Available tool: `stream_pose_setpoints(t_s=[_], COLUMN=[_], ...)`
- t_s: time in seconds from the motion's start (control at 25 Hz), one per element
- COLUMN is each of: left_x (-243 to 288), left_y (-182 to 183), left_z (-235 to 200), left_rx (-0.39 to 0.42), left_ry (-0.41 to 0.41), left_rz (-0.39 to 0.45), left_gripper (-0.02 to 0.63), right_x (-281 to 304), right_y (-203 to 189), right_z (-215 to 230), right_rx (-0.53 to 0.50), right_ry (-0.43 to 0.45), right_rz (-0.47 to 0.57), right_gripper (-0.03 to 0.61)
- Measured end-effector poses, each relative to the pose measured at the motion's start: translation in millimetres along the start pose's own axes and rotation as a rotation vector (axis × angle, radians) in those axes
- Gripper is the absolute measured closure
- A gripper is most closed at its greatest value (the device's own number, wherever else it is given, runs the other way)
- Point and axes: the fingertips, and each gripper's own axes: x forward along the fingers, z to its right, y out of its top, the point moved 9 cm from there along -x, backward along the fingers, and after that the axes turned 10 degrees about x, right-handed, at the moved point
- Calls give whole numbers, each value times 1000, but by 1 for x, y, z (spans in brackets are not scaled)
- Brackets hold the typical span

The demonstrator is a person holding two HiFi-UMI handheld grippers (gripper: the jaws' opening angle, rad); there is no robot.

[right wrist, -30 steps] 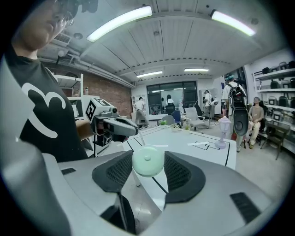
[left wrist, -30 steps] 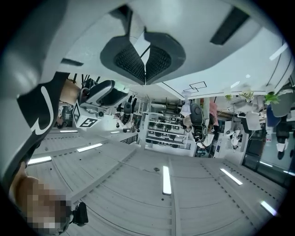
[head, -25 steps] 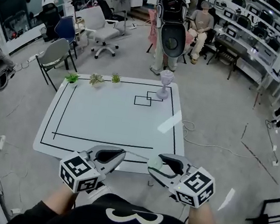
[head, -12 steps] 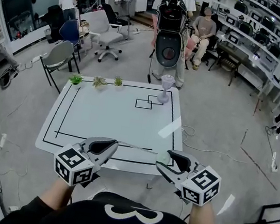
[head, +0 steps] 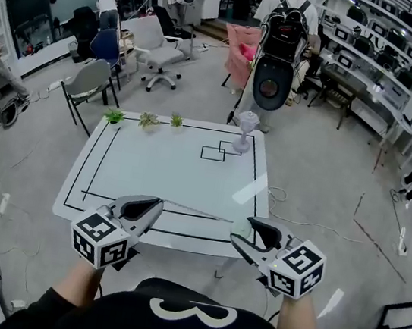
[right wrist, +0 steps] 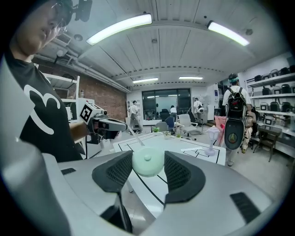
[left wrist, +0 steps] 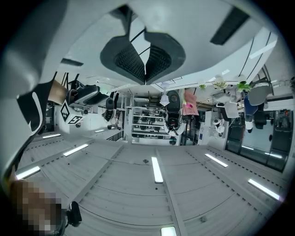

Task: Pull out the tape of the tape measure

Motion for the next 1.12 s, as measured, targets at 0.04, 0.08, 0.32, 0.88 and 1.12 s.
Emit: stream_pose_setpoints(t_s=[0.04,0.08,0.32,0.88,1.12], left_x=[-2,-3,-4,-2,-7], left_y=[-1,-1,-1,-7,-13], left_z=[-4,-8,-20,-44,-59], left_rx=[-9,-19,-45,-66,-76], left_ry=[15,27,50,92,114], left_rz=[-1,-1,18,25,28], left_gripper=[601,601,601,600,600], right_x=[-1,-2,-10,-17,-5], right_y=[1,1,-1,-1,2], right_z=[2,3,5,18,18], right_rx=[0,-1,5,27,13], right_ry=[-6,-11,-37,-92,-87], right_rz=[2,4,7,13,-3], right_gripper=[357,357,357,357,357])
